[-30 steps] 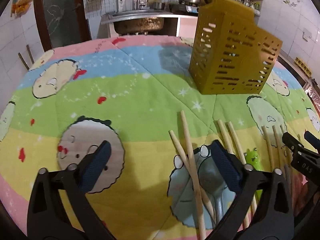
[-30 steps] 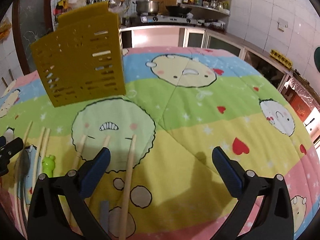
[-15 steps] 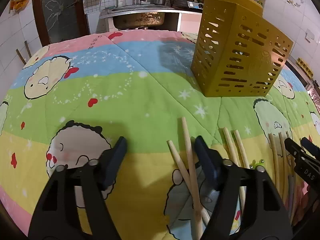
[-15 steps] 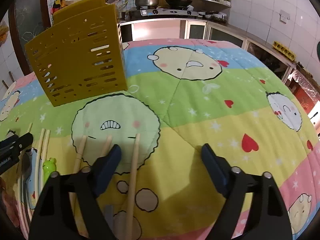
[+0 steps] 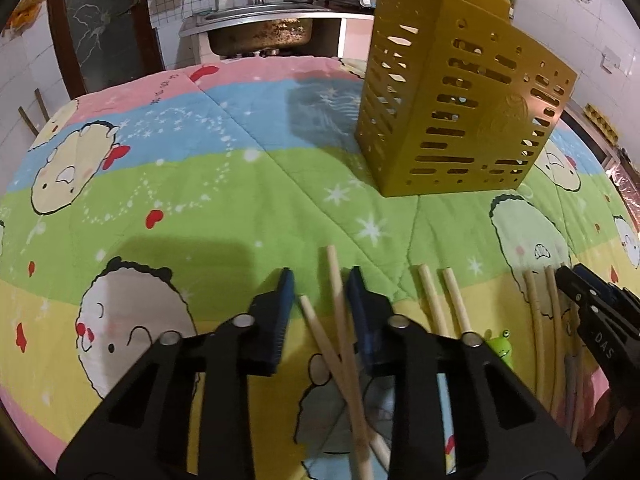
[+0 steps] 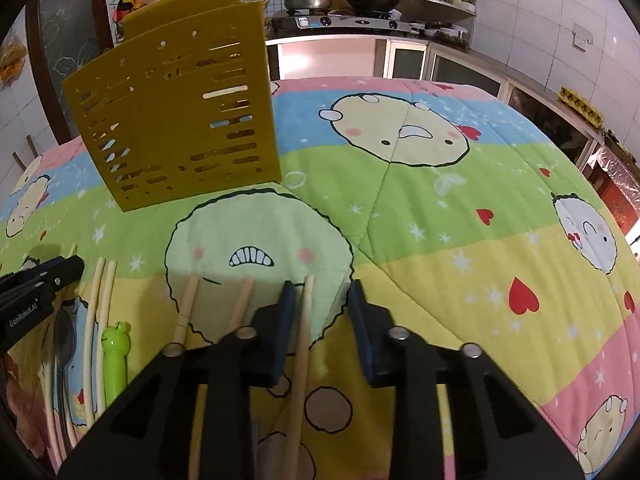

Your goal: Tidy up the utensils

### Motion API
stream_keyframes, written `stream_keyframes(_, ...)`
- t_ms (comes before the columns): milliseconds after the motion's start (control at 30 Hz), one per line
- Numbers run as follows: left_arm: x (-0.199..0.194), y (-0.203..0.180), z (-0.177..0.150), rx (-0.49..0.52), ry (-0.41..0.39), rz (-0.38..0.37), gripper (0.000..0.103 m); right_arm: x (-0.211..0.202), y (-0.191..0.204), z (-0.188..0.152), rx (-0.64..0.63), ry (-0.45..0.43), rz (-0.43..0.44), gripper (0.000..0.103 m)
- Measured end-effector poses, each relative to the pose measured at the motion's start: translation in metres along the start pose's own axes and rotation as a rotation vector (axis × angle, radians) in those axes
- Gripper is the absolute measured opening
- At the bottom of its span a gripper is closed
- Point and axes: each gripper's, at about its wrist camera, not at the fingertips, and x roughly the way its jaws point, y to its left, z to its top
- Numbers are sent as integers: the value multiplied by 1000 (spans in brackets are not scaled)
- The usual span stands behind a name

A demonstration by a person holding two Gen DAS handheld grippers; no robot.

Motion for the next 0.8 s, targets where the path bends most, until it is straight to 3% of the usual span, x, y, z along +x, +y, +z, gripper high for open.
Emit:
stream_keyframes(267,3,0,2,-17,-5,-4,13,5,-4,6,17,2,11,7)
stream_keyframes(367,2,-1,2,-19,-10,-10,6,3,-5,8,24,-4,19,7)
stream_keyframes(533,-4,1,3,-38,-30,-29,6,-8,-8,12,37,-35,27,6)
stream_keyframes(800,-46,-2,5,-16,-159,-53,4,-50,-17,18,72,-169,44,5)
